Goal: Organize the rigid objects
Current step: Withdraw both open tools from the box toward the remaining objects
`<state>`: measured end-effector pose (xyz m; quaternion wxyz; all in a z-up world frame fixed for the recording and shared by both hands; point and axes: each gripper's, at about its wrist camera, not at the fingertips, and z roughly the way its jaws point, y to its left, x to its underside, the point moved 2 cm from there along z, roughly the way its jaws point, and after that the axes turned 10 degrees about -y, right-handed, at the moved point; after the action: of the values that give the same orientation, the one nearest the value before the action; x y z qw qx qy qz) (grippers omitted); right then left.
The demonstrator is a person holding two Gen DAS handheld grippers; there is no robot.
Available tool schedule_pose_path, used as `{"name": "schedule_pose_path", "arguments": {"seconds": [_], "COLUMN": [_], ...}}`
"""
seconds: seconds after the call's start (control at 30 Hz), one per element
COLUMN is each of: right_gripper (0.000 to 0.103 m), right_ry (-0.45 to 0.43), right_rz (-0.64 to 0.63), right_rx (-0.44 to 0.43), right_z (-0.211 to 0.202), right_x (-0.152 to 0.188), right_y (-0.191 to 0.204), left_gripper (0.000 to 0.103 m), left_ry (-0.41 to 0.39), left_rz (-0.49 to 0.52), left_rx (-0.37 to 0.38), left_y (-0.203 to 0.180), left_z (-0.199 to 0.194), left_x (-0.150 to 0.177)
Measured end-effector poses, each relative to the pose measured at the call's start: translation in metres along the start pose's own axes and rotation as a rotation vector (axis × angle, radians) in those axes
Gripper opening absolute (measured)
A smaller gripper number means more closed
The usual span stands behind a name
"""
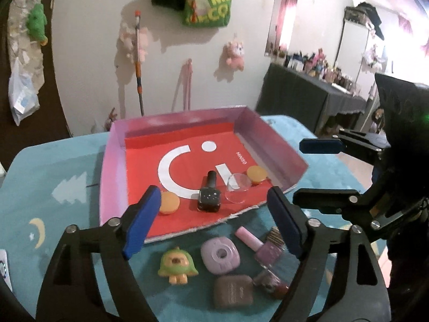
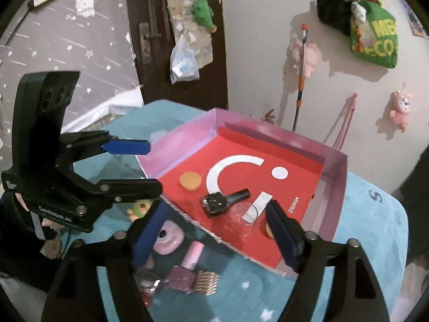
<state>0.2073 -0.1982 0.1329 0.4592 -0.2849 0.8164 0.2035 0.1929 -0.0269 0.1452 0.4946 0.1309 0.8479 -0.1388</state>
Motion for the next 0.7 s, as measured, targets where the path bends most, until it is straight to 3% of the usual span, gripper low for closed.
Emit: {"name": "schedule_pose_path", "arguments": {"seconds": [0.33, 0.7], "right_gripper": [0.099, 0.103], "right_ry": [-0.079, -0.107], "right_rz": [0.059, 0.158], "right_rx": [0.099, 0.239], "right_z": [-0.061, -0.089], "right_x": [0.009, 0.062], "right_y": [0.038, 0.06], "left_gripper": [0.086, 0.087], "left_ry": [-0.089, -0.073], "left_rz": [0.006, -0.037], "left_rx": [-0.044, -0.064], "left_y": [-0.018, -0.026], "left_z": [-0.066, -0.089], "left_x": [0.017, 0.076]}}
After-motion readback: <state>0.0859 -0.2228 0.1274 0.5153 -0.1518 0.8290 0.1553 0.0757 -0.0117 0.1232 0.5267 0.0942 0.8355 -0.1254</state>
